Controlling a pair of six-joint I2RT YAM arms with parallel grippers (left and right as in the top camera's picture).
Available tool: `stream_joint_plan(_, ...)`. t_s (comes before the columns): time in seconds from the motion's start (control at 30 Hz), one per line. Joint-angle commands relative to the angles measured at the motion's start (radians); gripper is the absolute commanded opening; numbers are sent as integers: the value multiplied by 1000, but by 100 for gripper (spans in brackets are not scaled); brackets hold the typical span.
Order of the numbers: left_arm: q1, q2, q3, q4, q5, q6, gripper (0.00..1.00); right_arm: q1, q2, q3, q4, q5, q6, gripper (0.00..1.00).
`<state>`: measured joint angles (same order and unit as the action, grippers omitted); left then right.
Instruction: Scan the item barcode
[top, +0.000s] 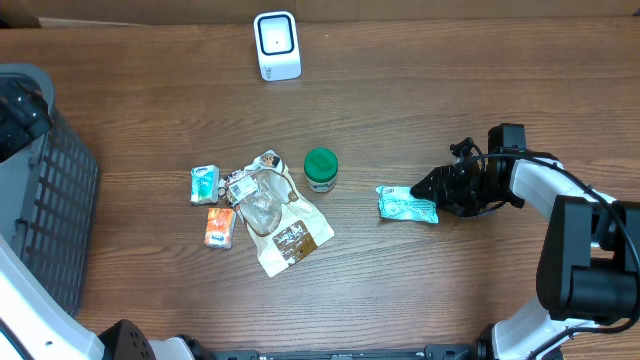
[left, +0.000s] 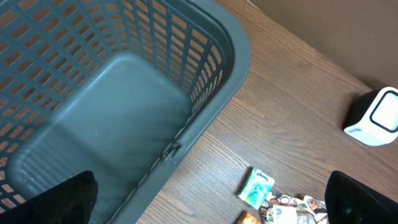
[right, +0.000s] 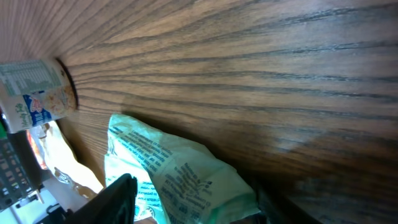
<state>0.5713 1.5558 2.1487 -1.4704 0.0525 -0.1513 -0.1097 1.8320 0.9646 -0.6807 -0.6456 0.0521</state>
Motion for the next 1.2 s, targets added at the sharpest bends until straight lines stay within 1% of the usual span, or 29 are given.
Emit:
stream_joint_plan(0.0,3,-7,13,2,0,-10,100,3,27,-27,13,53,-8,51)
stream_joint_plan(0.17,3,-7,13,2,0,-10,100,3,27,-53,34,51,-4,40)
stream_joint_plan(0.23,3,-7,13,2,0,-10,100,3,27,-55,40,43,0,31)
stream_joint_plan(0.3,3,-7,13,2,0,-10,99,3,27,-55,50,9,0,15)
stream_joint_plan(0.37,3,-7,13,2,0,-10,99,3,27,-53,72,-50,0,4)
stream_joint_plan(0.5,3,-7,13,2,0,-10,100,2,24,-11,50,-116,0,4)
stream_joint_plan(0.63,3,-7,13,2,0,-10,100,3,-16,69,-35,-131,-2,4)
stream_joint_plan(0.73,3,-7,13,2,0,-10,100,3,-87,157,-116,-130,-10,4)
stream_joint_plan(0.9,3,-7,13,2,0,-10,100,13,-217,268,-175,-147,7,4)
stream_joint_plan(1.03,3,-7,13,2,0,-10,100,100,-303,296,-128,-111,11,4)
stream_joint_plan(1.17,3,-7,13,2,0,-10,100,256,-334,296,-26,50,53,4)
